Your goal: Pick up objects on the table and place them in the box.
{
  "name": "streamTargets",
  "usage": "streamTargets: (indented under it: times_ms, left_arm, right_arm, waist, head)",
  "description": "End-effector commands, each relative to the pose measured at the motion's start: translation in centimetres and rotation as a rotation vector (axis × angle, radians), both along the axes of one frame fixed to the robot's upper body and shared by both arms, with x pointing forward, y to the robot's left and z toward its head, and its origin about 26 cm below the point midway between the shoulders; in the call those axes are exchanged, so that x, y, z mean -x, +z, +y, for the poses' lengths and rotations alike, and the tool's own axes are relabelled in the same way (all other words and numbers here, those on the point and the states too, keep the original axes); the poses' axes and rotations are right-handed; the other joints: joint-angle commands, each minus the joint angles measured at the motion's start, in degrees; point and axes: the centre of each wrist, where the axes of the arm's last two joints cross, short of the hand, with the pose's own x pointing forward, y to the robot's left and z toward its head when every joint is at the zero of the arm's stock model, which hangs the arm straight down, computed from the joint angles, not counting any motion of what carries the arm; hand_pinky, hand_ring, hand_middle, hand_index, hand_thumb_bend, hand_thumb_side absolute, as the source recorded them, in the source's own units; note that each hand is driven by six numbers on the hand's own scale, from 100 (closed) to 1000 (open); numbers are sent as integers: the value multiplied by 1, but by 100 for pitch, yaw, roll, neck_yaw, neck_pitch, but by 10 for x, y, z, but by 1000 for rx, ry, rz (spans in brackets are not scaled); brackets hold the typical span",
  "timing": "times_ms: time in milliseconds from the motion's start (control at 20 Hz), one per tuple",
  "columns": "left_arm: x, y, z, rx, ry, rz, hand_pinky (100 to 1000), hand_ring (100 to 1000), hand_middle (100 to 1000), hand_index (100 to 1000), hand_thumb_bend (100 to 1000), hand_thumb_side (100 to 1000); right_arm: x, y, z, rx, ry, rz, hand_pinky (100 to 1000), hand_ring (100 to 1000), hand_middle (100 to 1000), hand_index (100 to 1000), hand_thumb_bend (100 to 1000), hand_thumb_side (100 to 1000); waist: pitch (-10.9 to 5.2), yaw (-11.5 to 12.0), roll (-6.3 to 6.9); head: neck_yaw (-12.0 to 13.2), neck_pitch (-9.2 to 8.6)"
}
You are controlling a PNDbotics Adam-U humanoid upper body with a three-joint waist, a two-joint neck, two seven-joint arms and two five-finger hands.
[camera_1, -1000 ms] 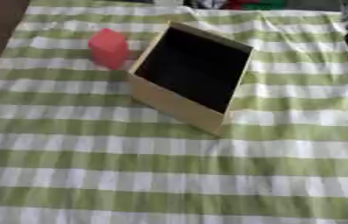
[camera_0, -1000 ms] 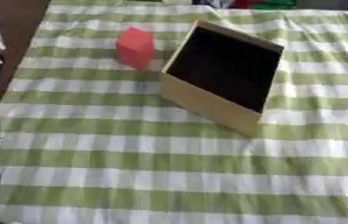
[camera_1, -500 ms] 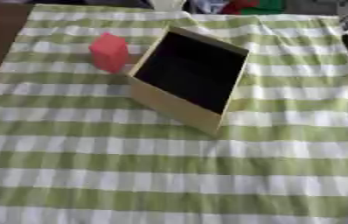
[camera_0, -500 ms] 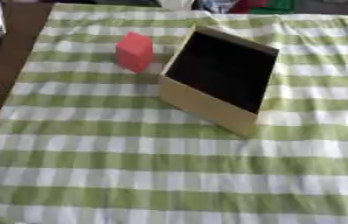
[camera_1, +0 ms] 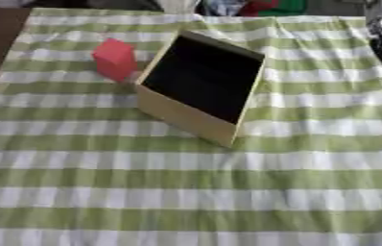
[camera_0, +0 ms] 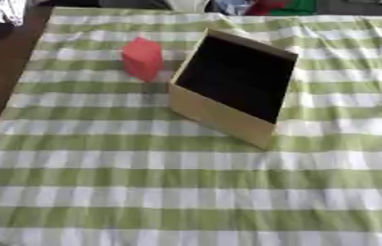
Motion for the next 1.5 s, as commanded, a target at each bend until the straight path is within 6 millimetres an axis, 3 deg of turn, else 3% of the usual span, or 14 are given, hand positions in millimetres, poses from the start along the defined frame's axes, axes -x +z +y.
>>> streamTargets:
  times_ms: [50, 400, 450, 700, 750, 900, 950, 1000, 1200, 1500]
  left_arm:
    - [0, 19, 8, -138, 17, 60, 709, 667, 731, 895, 236, 100]
    - [-16, 31, 12, -337, 22, 178, 705, 708, 762, 913, 298, 100]
    - [-18, 33, 11, -370, 18, 194, 703, 736, 785, 930, 349, 100]
    - [-30, 36, 9, -479, 9, 257, 709, 750, 794, 940, 412, 100]
    - [-33, 37, 8, -501, 7, 268, 708, 764, 804, 946, 484, 100]
    - [-39, 38, 7, -544, 7, 285, 708, 764, 804, 946, 484, 100]
    - [-41, 38, 7, -554, 6, 287, 705, 784, 824, 960, 620, 105]
    - [-43, 39, 4, -583, 0, 296, 709, 796, 842, 974, 689, 146]
    - [-56, 43, -5, -684, -20, 334, 721, 823, 863, 990, 743, 186]
    - [-77, 44, -18, -776, -55, 397, 773, 845, 867, 975, 754, 199]
  right_arm:
    - [4, 9, -2, 30, 2, -28, 914, 763, 698, 884, 100, 498]
    - [4, 9, -1, 38, 10, -21, 915, 763, 698, 884, 100, 499]
    - [4, 9, -1, 39, 12, -20, 915, 763, 698, 884, 100, 500]
    - [4, 8, 0, 41, 19, -14, 915, 763, 698, 885, 100, 503]
    - [4, 8, 0, 42, 20, -12, 916, 763, 698, 885, 100, 506]
    - [4, 8, 0, 43, 22, -8, 916, 763, 698, 885, 100, 506]
    - [4, 7, 0, 43, 22, -8, 916, 763, 698, 885, 100, 509]
    - [4, 7, 0, 44, 24, -6, 916, 763, 697, 885, 100, 510]
    - [4, 6, 1, 49, 32, 1, 916, 763, 697, 885, 100, 515]
    - [4, 6, 3, 52, 41, 8, 917, 763, 697, 885, 100, 518]
  waist:
    - [-137, -8, 15]
    - [-148, -61, 29]
    - [-151, -68, 34]
    - [-161, -65, 49]
    - [-162, -67, 53]
    - [-164, -63, 56]
    - [-164, -65, 58]
    - [-162, -70, 62]
    - [-159, -77, 74]
    - [-152, -103, 78]
  head:
    - [-26, 35]
    - [-12, 12]
    - [-4, 2]
    - [9, -25]
    - [11, -37]
    - [5, -50]
    - [8, -53]
    - [16, -61]
    - [31, -80]
    - [74, -94]
